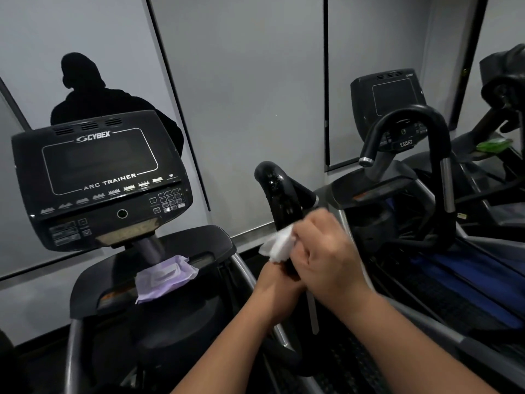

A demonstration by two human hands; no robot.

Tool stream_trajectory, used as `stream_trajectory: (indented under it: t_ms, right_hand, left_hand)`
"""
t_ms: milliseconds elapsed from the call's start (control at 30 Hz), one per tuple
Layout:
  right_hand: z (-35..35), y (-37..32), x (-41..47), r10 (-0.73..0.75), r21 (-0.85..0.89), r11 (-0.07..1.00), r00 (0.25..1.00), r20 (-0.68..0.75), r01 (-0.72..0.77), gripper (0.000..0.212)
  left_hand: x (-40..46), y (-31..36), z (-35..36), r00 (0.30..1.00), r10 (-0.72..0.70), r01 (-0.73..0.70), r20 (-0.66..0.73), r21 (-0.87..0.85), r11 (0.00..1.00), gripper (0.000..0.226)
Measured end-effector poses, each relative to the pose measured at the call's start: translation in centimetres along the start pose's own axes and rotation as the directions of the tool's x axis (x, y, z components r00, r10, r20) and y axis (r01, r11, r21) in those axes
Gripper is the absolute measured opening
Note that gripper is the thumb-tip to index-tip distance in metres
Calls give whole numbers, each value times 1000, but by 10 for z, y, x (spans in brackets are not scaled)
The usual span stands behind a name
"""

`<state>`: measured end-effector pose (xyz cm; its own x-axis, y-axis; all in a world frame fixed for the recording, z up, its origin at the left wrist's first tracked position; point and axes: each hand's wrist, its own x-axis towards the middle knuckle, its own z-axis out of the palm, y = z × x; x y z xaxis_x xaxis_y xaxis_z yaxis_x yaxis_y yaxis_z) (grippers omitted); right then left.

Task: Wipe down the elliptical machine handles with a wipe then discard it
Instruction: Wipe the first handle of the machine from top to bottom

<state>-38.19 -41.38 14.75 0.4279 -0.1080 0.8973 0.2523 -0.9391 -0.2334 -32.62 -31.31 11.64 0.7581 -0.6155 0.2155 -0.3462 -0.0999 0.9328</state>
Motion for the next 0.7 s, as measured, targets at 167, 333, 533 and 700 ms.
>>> stream_trajectory:
  t_ms: [167, 333, 533, 700]
  right_hand:
    - [1, -1, 20, -65, -29, 997, 998, -1, 65, 12]
    - [-1, 1, 31, -153, -82, 985, 988, 21, 154, 12]
    - [-13, 5, 31, -196, -71, 977, 978, 69, 200, 9]
    - [-11, 4, 31, -155, -91, 983, 988, 27, 156, 10]
  left_hand:
    - [4, -1, -4, 1000, 25, -25, -8, -10, 1000, 7]
    - [4, -3, -3, 998, 65, -65, 0, -45, 997, 15]
    - [2, -4, -2, 998, 62, -62, 28, -11, 998, 17]
    - [-4, -6, 2, 998, 57, -57, 6, -9, 998, 28]
